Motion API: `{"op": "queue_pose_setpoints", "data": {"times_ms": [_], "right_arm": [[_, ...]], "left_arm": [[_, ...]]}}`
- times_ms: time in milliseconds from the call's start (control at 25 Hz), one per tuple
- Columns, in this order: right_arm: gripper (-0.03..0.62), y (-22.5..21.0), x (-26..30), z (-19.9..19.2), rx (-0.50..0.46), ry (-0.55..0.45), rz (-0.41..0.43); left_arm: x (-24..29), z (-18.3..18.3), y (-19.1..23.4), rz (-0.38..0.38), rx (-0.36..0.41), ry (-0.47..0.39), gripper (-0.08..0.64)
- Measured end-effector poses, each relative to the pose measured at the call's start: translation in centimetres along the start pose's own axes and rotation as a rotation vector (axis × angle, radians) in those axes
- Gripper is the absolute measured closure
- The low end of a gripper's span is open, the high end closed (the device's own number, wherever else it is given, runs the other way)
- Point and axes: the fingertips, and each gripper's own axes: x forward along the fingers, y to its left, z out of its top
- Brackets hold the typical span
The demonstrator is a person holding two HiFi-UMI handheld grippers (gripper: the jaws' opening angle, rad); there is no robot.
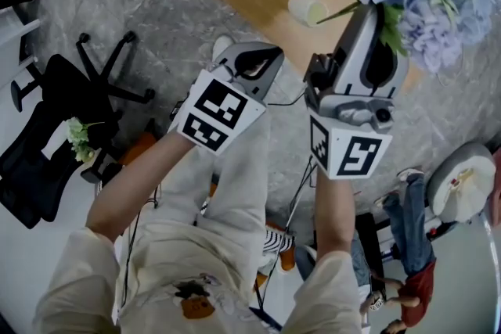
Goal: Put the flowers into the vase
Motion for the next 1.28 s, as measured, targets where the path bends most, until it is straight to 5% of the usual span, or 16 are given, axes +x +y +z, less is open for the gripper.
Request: {"op": "queue_pose_setpoints", "data": {"times_ms": [320, 640, 960, 1280], "right_arm": [[0.571, 0.0, 0.0, -0.1, -0.016, 0.008, 0.017], [0.571, 0.0, 0.0, -0.1, -0.01, 0.019, 0.013], [0.571, 0.1, -0.2, -0.1, 0.01, 0.035, 0.021], [0.571, 0.0, -0.4, -0.2, 0.024, 0.048, -0.002]], "left_arm": [[0.9, 0.9, -0.1, 0.026, 0.012, -0.015, 0.551], [1.3, 2.9, 0.5, 0.119, 0.161, -0.111, 0.541], [1.7, 2.8, 0.0, 0.044, 0.242, -0.156, 0.339], [1.7, 4.6, 0.8, -0.029, 0.347, -0.19, 0.259]]}}
